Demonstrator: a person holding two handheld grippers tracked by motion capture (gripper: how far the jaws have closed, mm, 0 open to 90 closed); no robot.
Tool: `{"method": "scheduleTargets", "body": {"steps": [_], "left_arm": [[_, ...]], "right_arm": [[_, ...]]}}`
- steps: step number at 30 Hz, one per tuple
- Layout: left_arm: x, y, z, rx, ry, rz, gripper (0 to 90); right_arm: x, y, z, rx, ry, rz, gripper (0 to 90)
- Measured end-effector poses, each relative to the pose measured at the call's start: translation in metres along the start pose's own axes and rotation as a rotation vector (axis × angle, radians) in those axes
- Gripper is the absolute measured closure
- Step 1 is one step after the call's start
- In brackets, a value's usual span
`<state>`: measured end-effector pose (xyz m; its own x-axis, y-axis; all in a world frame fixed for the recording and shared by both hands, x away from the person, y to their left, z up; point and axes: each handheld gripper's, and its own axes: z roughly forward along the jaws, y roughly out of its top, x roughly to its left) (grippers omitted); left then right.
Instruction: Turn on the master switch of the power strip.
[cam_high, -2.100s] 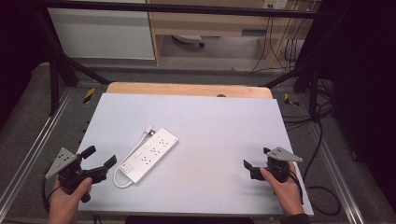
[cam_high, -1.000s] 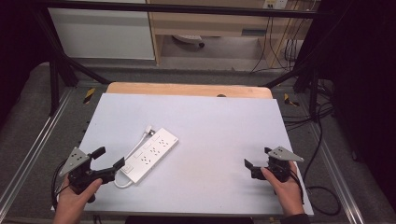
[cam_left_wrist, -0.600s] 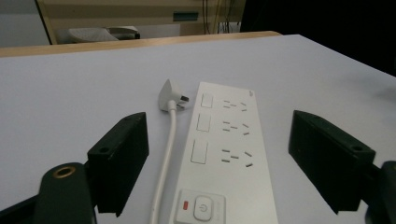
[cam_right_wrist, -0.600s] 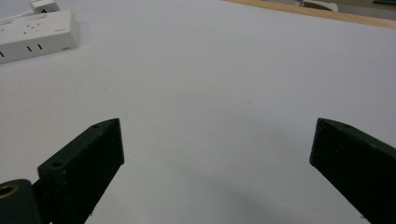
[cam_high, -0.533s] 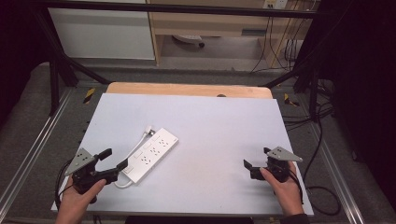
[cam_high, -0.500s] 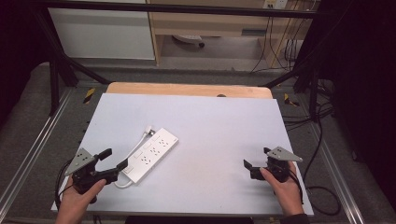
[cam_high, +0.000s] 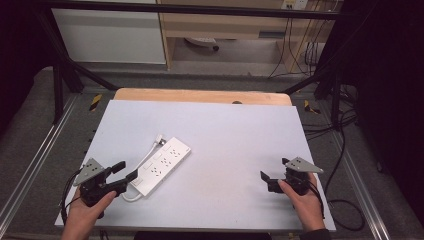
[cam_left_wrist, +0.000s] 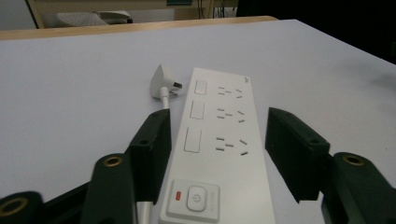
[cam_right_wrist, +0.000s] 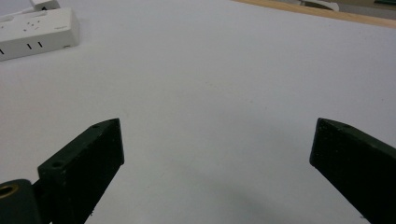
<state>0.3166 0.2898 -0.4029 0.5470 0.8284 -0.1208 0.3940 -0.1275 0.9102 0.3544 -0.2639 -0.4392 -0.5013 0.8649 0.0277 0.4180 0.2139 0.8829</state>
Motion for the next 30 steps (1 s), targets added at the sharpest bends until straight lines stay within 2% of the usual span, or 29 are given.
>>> {"method": "scheduleTargets", "body": {"steps": [3, 6, 12, 23, 25, 30], "left_arm": [[0.0001, -0.0003, 0.0008, 0.006, -0.001, 0.000, 48.8], [0.0011, -0.0019, 0.0034, 0.041, 0.006, -0.007, 54.3], [0.0027, -0.0039, 0.0056, 0.076, 0.008, -0.005, 63.1], [0.0045, -0.0067, 0.0077, 0.111, 0.003, 0.007, 74.8], [0.0057, -0.0077, 0.0079, 0.117, -0.004, 0.000, 80.0], [0.0059, -0.0087, 0.0086, 0.127, -0.010, 0.003, 85.4]], "right_arm": [[-0.0001, 0.0000, 0.0002, 0.001, -0.001, -0.001, 3.4], [0.0000, 0.0000, 0.0002, 0.002, -0.001, 0.000, 3.4], [-0.0001, 0.0000, 0.0002, 0.002, -0.002, -0.002, 3.4], [0.0000, -0.0002, 0.0007, 0.006, -0.002, 0.001, 3.4], [-0.0001, -0.0005, 0.0010, 0.007, -0.003, 0.001, 3.4], [-0.0002, -0.0006, 0.0012, 0.008, -0.003, 0.000, 3.4]]}}
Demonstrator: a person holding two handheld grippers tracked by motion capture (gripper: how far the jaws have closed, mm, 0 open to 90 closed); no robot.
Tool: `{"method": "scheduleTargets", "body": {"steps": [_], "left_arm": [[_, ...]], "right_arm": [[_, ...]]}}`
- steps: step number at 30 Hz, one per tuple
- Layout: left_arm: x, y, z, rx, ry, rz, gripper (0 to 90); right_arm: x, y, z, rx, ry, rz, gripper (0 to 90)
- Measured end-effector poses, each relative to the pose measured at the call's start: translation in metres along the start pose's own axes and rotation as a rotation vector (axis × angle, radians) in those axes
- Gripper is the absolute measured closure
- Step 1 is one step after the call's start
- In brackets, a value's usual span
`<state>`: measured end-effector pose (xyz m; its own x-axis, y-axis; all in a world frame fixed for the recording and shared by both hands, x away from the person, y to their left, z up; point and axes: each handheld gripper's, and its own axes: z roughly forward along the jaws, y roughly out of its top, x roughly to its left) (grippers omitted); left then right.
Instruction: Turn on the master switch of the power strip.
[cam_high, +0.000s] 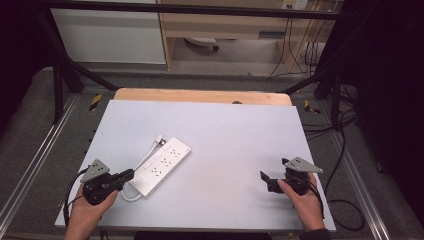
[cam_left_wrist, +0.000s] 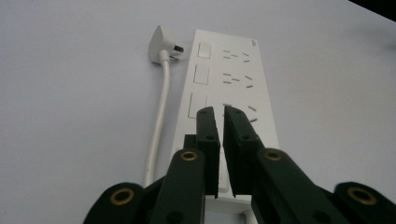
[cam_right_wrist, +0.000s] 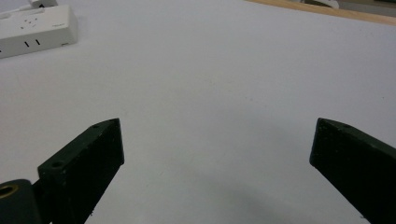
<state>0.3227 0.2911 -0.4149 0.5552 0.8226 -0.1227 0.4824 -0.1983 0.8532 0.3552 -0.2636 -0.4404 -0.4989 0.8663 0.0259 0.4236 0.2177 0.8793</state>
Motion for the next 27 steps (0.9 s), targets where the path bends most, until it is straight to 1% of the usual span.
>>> {"method": "scheduleTargets", "body": {"steps": [7, 16, 18, 21, 26, 27], "left_arm": [[0.0001, -0.0014, 0.0016, 0.020, -0.004, 0.011, 89.7], [-0.0001, -0.0019, 0.0050, 0.056, -0.003, 0.032, 89.8], [0.0000, -0.0023, 0.0053, 0.061, -0.002, 0.030, 89.8], [0.0001, -0.0032, 0.0066, 0.073, -0.011, 0.027, 89.8], [-0.0004, -0.0047, 0.0097, 0.113, -0.017, 0.041, 89.9], [-0.0004, -0.0049, 0.0101, 0.119, -0.010, 0.044, 89.8]], "right_arm": [[-0.0002, -0.0001, 0.0001, 0.001, 0.000, 0.002, 3.3], [0.0001, 0.0000, 0.0004, 0.000, 0.000, 0.002, 3.4], [0.0000, 0.0000, 0.0002, 0.000, 0.000, 0.001, 3.4], [0.0000, 0.0000, 0.0003, 0.000, 0.000, 0.001, 3.4], [0.0002, 0.0001, 0.0005, 0.000, -0.001, 0.000, 3.4], [0.0003, 0.0001, 0.0004, 0.001, 0.000, 0.000, 3.4]]}}
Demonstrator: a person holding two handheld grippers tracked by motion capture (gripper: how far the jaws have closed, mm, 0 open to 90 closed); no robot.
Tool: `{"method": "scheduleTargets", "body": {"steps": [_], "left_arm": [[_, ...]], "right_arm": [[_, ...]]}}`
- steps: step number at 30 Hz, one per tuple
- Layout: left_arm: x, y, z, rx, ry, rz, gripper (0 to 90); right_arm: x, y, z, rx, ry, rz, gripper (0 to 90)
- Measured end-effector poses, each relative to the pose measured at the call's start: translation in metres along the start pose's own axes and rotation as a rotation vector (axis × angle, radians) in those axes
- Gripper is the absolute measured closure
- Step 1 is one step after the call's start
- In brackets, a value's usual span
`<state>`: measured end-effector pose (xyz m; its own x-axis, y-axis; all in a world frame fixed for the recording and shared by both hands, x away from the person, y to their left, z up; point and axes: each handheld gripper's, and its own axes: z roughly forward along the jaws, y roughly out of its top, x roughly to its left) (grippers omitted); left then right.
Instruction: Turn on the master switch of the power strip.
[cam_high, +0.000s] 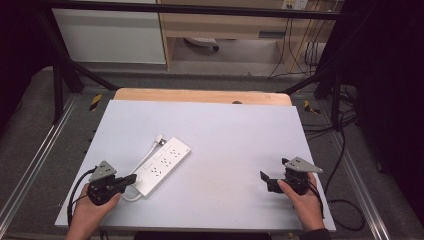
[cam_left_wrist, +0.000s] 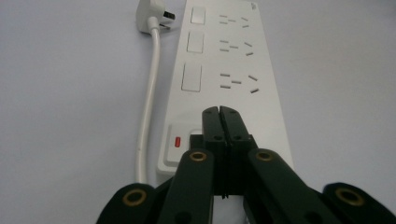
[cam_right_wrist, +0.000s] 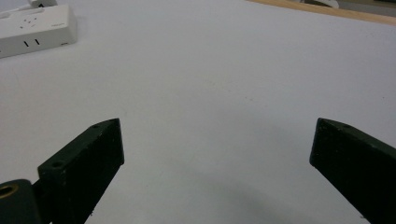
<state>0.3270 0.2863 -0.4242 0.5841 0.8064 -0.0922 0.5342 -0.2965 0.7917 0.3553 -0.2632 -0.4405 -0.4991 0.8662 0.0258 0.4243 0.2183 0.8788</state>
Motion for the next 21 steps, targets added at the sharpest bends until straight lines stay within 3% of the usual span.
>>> {"method": "scheduleTargets", "body": {"steps": [4, 13, 21], "left_arm": [[-0.0031, 0.0010, 0.0089, 0.030, 0.008, 0.017, 89.8], [-0.0019, 0.0042, 0.0099, 0.004, 0.052, 0.024, 89.9], [0.0001, 0.0040, 0.0122, 0.022, 0.059, 0.031, 89.9]], "right_arm": [[0.0003, -0.0001, 0.0006, 0.003, 0.000, -0.002, 3.4], [0.0008, 0.0002, 0.0010, 0.005, 0.002, -0.007, 3.4], [0.0011, 0.0004, 0.0010, 0.005, 0.001, -0.009, 3.4]]}}
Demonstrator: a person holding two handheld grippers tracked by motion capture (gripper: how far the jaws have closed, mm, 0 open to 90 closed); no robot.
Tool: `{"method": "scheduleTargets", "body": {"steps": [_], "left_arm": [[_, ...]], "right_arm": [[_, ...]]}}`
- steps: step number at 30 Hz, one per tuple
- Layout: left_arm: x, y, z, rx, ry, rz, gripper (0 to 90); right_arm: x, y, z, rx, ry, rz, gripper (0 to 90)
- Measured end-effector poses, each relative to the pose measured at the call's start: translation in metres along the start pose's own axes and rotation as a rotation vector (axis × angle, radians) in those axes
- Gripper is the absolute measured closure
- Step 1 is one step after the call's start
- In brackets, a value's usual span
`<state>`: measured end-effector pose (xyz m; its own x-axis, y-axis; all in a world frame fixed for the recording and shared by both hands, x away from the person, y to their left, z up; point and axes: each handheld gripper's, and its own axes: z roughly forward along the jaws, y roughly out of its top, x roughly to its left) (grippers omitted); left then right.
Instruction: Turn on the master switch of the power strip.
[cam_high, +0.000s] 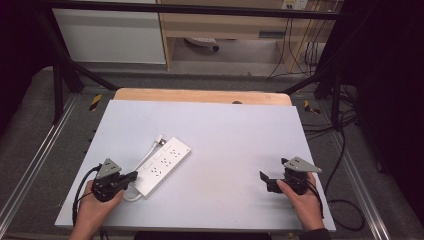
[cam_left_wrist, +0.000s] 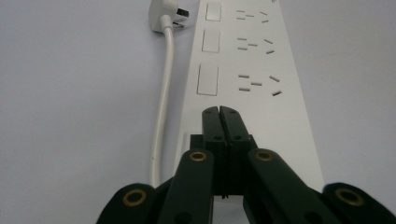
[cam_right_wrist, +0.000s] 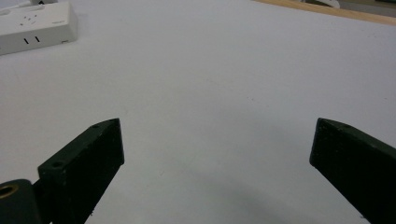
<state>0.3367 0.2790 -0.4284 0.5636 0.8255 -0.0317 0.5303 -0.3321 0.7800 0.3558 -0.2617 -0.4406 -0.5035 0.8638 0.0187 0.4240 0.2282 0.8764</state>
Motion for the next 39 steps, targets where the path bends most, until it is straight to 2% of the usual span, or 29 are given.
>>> {"method": "scheduleTargets", "body": {"steps": [11, 22, 34, 39], "left_arm": [[-0.0008, -0.0004, 0.0029, 0.021, 0.007, 0.010, 89.8], [-0.0009, -0.0006, 0.0035, 0.022, 0.013, 0.013, 90.0], [0.0002, -0.0001, 0.0050, 0.025, 0.011, -0.004, 90.0], [-0.0008, 0.0005, 0.0054, 0.033, 0.017, 0.005, 90.0]], "right_arm": [[-0.0004, 0.0001, -0.0002, -0.001, -0.001, -0.004, 3.4], [-0.0001, 0.0002, -0.0005, -0.003, -0.002, -0.002, 3.4], [-0.0001, 0.0002, -0.0008, -0.002, -0.001, 0.000, 3.4], [0.0001, 0.0004, -0.0012, -0.004, -0.001, 0.001, 3.5]]}}
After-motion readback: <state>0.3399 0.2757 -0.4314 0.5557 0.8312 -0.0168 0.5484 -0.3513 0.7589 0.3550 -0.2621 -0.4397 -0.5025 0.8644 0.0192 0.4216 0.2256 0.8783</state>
